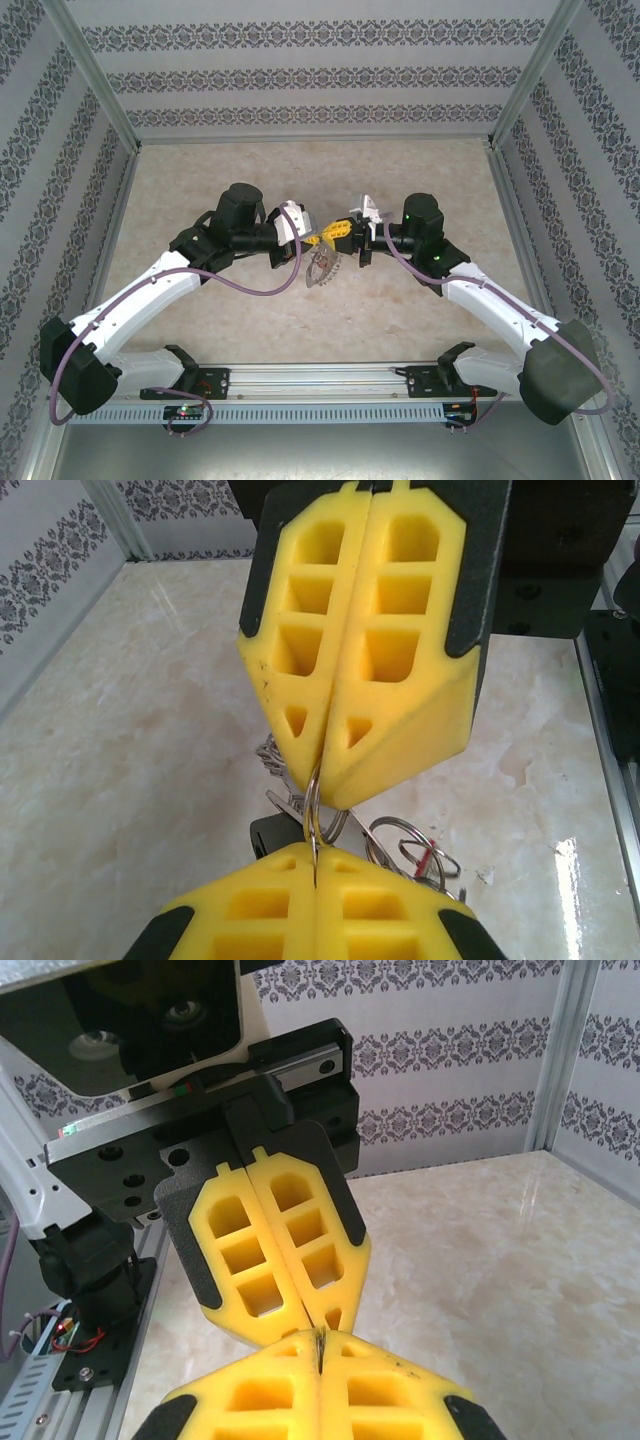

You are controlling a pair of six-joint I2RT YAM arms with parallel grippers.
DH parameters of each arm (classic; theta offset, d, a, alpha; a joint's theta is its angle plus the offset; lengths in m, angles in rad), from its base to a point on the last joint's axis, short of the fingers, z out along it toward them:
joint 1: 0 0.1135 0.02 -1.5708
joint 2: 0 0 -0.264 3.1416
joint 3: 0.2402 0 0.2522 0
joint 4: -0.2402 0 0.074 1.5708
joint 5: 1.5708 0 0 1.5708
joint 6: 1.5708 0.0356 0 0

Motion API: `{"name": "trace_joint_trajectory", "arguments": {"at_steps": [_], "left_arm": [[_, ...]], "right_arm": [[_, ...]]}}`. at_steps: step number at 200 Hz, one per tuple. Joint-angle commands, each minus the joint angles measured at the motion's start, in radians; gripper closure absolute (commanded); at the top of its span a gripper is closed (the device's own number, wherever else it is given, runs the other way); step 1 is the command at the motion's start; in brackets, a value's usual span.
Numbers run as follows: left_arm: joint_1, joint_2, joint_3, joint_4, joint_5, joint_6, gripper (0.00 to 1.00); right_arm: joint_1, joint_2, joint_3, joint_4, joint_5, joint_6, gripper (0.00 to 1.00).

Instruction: Put the keys on the keyring

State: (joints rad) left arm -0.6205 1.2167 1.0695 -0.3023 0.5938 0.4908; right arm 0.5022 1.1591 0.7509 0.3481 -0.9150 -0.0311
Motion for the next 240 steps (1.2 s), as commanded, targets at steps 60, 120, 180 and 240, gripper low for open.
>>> {"name": "trace_joint_trajectory", "arguments": {"at_steps": [60,120,180,240], "left_arm": [[-0.009,-0.008,-0.058,0.064,-0.013,0.008,1.0],[-0.019,-0.008,-0.063,0.169,0.05,-0.062,1.0],[-0.025,-0.046,-0.13,0.33,0.053,-0.194,0.87],[0.014,-0.164,-0.159,0.219,-0.073,-0.234,0.68]], "right_arm": [[0.033,-0.025,-0.016,0.314,0.295,0.311,1.0],[0.15,0.022,-0.073,0.444,0.474,0.301,1.0],[0.218,0.039,-0.104,0.479,0.626,0.276,1.0],[0.153,0.015,-0.108,0.466,0.476,0.277,1.0]]}}
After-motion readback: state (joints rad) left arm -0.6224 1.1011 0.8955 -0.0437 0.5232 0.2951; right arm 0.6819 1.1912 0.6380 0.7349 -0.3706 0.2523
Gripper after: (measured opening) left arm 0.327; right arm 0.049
